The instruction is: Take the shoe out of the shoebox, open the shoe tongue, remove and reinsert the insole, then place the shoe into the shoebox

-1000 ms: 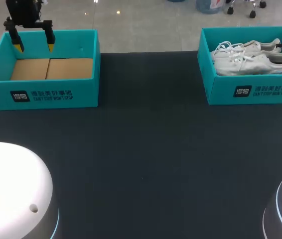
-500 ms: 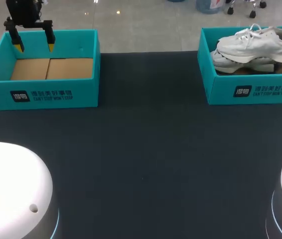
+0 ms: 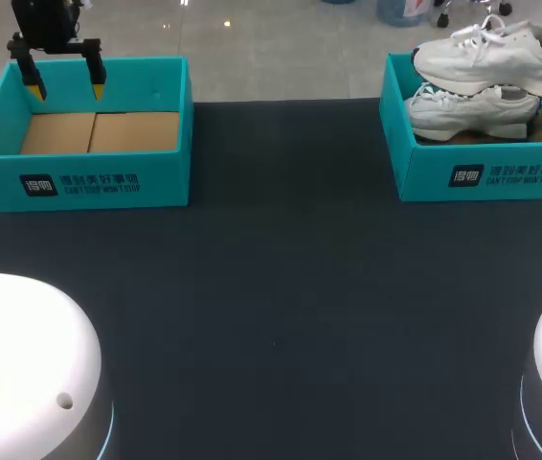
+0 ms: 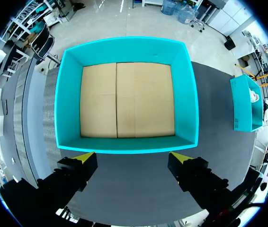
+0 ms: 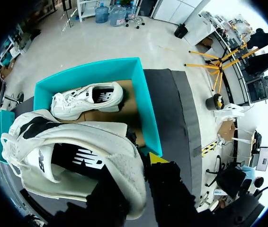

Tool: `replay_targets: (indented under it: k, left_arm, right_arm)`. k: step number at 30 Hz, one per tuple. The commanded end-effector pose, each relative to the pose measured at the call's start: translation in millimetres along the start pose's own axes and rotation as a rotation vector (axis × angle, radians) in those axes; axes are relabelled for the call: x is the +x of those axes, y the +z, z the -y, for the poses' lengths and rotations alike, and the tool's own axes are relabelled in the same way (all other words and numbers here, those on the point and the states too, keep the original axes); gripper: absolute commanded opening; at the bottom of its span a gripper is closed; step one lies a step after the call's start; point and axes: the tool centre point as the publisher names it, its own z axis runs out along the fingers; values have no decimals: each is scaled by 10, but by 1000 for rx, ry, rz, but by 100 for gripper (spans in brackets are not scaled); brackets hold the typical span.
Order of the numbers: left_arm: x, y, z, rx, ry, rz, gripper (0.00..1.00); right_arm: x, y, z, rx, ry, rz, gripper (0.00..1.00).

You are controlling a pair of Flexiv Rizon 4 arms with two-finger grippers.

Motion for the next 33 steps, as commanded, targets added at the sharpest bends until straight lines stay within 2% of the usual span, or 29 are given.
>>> replay_targets:
  k: [1,10,11,13,21,28,33]
  left_arm:
    - [0,0,0,0,0,0,100]
    - [0,0,0,0,0,0,100]
    - [0,0,0,0,0,0,100]
    - [0,0,0,0,0,0,100]
    - [0,0,0,0,0,0,100]
    - [0,0,0,0,0,0,100]
    - [0,0,0,0,0,0,100]
  right_arm:
    - [-13,-5,-8,1,-1,-4,0]
    - [-13,-5,-8,1,-1,-4,0]
    - [-6,-51,66,-2,-2,-30,0]
    - [30,-134,251,-28,-1,2,0]
    - [108,-348,921,-54,30,13,0]
    - [347,-386,1470,-44,-4,32,0]
    - [514,-427,1746,-39,-22,35,0]
